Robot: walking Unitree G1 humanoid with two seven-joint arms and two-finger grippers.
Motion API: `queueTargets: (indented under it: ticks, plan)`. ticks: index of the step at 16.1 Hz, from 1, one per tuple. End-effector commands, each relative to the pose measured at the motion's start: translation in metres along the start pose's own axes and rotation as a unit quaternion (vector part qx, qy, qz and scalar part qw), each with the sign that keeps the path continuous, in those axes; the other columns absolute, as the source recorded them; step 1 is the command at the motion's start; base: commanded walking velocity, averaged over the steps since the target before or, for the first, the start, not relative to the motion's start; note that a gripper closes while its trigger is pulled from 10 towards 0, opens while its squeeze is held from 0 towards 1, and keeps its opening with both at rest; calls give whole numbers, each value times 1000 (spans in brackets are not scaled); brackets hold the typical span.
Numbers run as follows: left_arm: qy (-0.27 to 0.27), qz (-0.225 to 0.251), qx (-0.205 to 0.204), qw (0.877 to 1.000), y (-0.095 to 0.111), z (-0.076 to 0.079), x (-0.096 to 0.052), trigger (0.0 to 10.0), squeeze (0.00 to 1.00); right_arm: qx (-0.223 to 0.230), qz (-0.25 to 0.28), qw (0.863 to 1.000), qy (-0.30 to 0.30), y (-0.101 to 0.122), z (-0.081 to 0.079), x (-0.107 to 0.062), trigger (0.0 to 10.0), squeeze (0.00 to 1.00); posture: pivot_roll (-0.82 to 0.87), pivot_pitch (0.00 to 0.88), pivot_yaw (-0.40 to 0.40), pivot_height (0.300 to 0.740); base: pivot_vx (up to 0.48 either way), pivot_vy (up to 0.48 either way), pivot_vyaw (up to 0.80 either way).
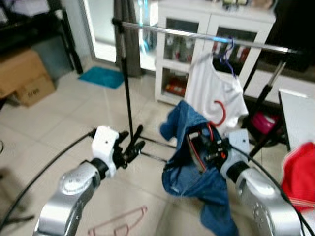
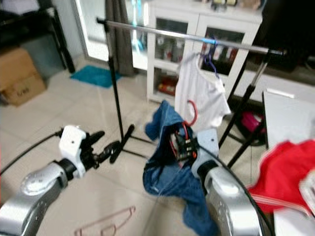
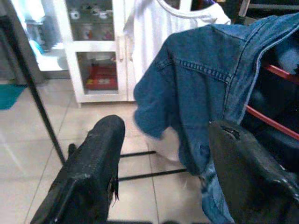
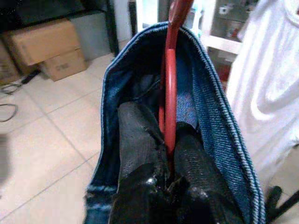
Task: Hang hanger
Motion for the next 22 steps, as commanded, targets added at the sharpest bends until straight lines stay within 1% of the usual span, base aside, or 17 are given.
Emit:
queueTargets:
  ticks: [1,6,10,15,18,19,20,21,22]
  plan:
    - [-4,0,-3,1000,-1,2,1,10000,0,-6,22,1000,-4,10,2,0,0,0,-55,0,-9,740,0,0,0]
    - [-6,-3,-2,1000,-2,2,2,10000,0,-9,22,1000,-10,9,7,-2,0,0,-60,0,-2,740,0,0,0]
    - [-6,-5,-2,1000,-3,3,2,10000,0,-12,21,1000,-2,9,3,-1,0,0,-62,0,-2,740,0,435,0]
    - [-5,-8,-2,1000,-4,3,2,10000,0,-16,21,1000,4,10,3,0,0,0,-58,0,-7,740,0,422,0]
    - [-2,-13,11,1000,-2,0,6,10000,0,-27,29,999,19,16,2,4,0,0,-60,0,-4,740,0,0,0]
    - [-7,-24,27,999,-4,-2,8,10000,188,-34,36,998,34,21,0,6,0,0,-63,0,0,740,0,0,0]
    - [-21,-30,39,999,-4,-2,10,10000,1000,-36,44,997,54,27,-3,7,0,0,-67,0,0,740,0,0,0]
    - [-33,-34,47,998,-3,-2,15,10000,1000,-37,50,996,71,33,-5,7,0,0,-67,0,0,740,0,0,0]
    - [-37,-38,65,997,-2,-4,21,10000,1000,-36,57,994,87,38,-7,6,0,0,-67,0,0,740,0,0,0]
Point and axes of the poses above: a point about 5 cm out from each wrist's last joint towards the gripper, its own x axis pointing out of the wrist towards the gripper, its own y axis along the axis of the wrist's last joint, z = x × y, the point moved 2 cm from there along x, pointing out of the wrist towards the gripper, and after that the axes turned 11 degrees about -x, right-handed, at the moved point
